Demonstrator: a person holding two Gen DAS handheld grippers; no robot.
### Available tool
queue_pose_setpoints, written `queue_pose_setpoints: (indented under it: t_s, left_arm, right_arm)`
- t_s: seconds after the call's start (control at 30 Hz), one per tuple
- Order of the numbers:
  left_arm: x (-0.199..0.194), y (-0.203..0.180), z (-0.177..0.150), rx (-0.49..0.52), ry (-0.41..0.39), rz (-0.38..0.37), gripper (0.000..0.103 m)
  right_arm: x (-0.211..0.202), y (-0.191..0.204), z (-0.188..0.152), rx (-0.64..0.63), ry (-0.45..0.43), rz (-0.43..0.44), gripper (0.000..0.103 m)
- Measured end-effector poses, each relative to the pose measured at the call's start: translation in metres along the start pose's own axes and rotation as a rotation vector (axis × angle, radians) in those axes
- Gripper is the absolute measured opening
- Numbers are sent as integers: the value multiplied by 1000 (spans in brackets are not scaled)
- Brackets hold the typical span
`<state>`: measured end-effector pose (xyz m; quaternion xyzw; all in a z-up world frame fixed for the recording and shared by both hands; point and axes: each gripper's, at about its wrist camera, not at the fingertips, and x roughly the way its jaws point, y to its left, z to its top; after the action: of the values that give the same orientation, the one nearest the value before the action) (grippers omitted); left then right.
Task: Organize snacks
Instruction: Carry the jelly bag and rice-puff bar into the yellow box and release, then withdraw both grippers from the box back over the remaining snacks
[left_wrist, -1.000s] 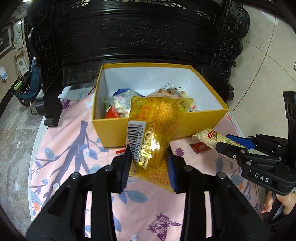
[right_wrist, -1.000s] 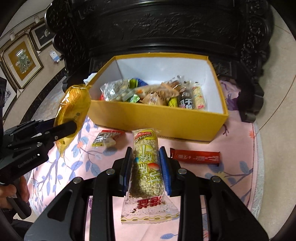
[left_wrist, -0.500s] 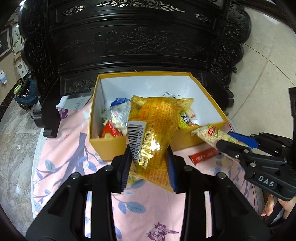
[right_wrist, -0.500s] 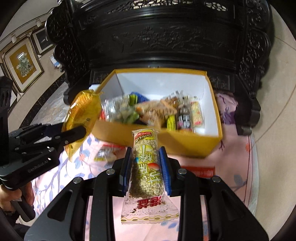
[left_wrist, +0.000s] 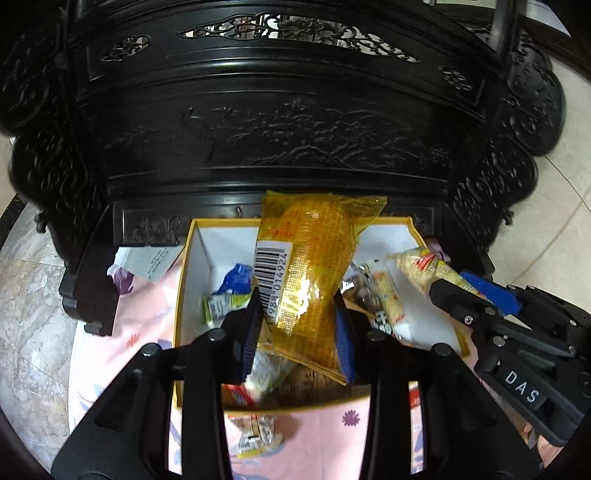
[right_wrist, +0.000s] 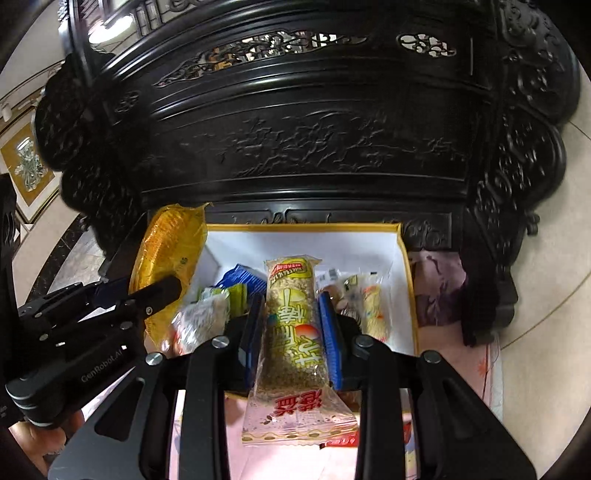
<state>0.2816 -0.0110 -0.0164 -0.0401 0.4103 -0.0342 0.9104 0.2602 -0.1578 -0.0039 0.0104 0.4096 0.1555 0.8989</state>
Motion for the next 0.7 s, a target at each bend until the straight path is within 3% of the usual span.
queue_pose_setpoints:
  t_s: [0.07,0.1,0.2,0.47,0.7]
  left_arm:
    - [3,2,10,-18,-20,46,74]
    - [2,5,13,-28,-40,66,83]
    - [4,15,22,-67,-48,57,94]
    - [4,22,20,-77,-38,44,94]
    - [-21,30,-2,-47,-41,-2,95]
  right_arm:
    - [4,-4,11,14,-2,-17,58]
    - [5,-7,15,25,-5,-34,60]
    - [7,-16,25,54,-6,-39,72]
    - [14,-18,22,45,14,-39,74]
    - [-5,-20,-8,-43,41,10,74]
